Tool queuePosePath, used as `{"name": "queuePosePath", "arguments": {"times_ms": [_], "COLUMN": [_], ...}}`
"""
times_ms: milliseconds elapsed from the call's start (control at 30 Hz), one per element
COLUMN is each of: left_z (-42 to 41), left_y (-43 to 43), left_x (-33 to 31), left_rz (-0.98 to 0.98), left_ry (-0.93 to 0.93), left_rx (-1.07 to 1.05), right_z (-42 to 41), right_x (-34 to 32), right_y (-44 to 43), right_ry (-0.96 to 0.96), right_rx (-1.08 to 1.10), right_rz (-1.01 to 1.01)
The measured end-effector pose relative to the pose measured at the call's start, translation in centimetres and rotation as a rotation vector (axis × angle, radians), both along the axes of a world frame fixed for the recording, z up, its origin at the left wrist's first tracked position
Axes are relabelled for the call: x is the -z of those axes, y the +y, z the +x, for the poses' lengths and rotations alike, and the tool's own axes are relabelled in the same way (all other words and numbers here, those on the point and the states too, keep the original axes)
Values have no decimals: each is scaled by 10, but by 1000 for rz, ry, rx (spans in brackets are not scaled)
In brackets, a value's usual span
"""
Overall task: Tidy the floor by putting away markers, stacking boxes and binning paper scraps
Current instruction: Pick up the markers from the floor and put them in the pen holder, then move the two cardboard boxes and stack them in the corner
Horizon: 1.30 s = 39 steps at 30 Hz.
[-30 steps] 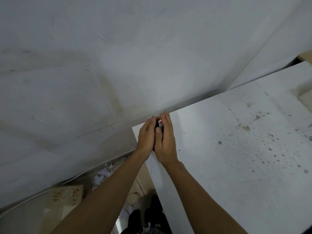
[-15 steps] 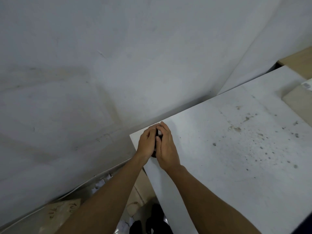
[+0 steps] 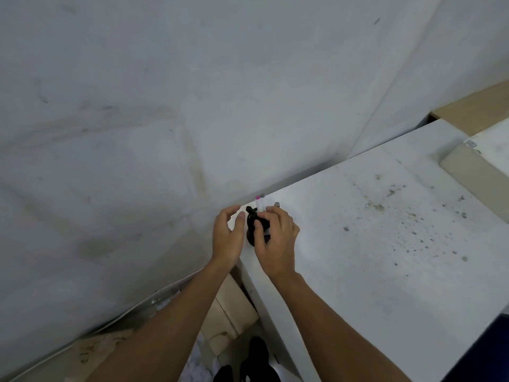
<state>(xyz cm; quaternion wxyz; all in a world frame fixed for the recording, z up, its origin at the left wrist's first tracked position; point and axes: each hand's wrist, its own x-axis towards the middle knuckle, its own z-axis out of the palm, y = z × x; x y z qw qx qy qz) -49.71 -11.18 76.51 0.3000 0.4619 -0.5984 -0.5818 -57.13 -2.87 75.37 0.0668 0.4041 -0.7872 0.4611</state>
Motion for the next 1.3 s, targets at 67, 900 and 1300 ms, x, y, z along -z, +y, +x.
{"name": "queuePosePath", "arguments": {"times_ms": [67,900,1300], "left_z": [14,228,370], "left_y": [4,124,191], "left_x": [-3,-20,-8], "left_rz": [-8,-89,-19], "left_ry": [8,25,24], "left_rx": [-16,-421,-694], "right_z": [13,196,312], "right_x": [-1,-18,-12], "right_y": [5,83,111], "right_ry": [-10,-268,-343], "right_rx": [-22,-588,-813], "right_rz": [8,-13,88]}}
